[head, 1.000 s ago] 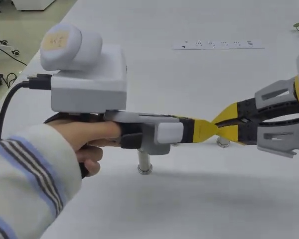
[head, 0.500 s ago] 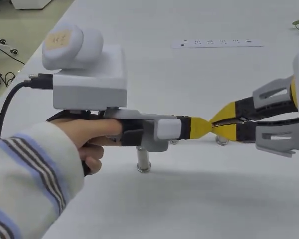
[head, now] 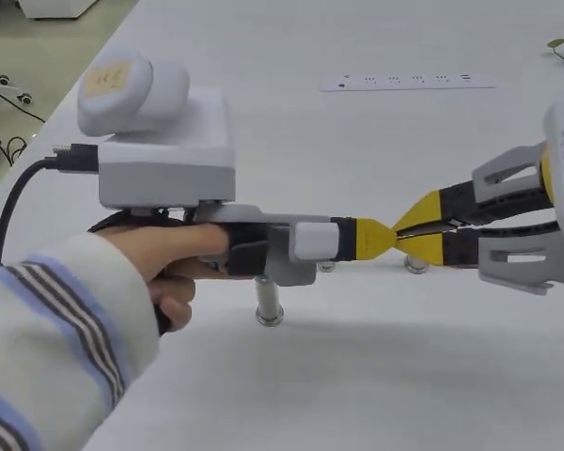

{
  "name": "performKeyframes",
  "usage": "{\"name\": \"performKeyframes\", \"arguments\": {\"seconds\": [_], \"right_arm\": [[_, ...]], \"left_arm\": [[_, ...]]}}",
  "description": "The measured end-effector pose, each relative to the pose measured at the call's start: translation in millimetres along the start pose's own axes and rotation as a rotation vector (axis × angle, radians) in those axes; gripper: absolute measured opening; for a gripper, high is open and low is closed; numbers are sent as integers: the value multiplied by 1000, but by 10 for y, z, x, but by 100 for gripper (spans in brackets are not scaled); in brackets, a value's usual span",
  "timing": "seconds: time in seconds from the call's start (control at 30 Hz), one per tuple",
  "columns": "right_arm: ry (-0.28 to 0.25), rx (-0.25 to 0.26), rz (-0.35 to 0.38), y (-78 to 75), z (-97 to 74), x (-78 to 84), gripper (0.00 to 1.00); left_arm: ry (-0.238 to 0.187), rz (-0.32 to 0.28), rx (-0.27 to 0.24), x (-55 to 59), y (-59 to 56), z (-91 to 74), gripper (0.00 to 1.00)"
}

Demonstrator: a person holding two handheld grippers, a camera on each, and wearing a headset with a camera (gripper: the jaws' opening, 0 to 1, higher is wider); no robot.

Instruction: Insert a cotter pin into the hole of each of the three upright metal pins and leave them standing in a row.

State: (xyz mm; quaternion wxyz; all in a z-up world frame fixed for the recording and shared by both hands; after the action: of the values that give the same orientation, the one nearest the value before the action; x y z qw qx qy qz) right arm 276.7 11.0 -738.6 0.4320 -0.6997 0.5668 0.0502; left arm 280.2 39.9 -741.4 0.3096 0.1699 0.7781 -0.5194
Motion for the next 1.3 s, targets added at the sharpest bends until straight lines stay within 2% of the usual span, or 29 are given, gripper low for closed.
{"name": "performKeyframes", "arguments": {"seconds": [0.17,0.27,0.33,0.7,0.97,1.07,1.13,1.2,1.27,1.3], "right_arm": [[4,1,-9,5,-5,2,3],[3,2,-12,4,-10,-5,3],[3,6,-18,0,-15,-15,3],[2,0,-43,0,-23,-26,3],[-32,-15,-35,-8,-44,-70,6],[-39,-3,3,-58,-68,-57,16],[-34,-9,26,-69,-81,-26,15],[-38,-52,98,-20,-91,13,17],[-42,-120,174,61,-99,48,21],[-43,-140,240,89,-103,61,24]], "left_arm": [[2,-10,3,9,-9,1,3],[-1,-37,8,8,-15,-7,3],[-8,-57,3,2,-7,-10,3],[-5,-86,-15,13,-8,-30,1],[-11,-91,-12,11,-36,-59,0],[-1,-63,-18,43,-34,-83,0],[6,-45,-16,60,-41,-99,0],[23,11,-13,79,-46,-124,0],[19,92,-6,54,-79,-156,0],[23,139,4,53,-109,-179,0]]}}
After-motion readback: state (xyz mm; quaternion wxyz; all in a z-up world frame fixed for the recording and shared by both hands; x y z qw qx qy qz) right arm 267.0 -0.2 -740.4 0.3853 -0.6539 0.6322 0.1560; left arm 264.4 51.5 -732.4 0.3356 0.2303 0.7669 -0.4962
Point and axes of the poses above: the centre of the closed fingertips' face, and the gripper's own axes: z roughly forward along the fingers, y roughly to its left, x roughly out of its underside, the point moved 2 cm from there along -z, roughly backward along the fingers, and after that the axes turned 4 degrees about x, right-handed, at the moved point
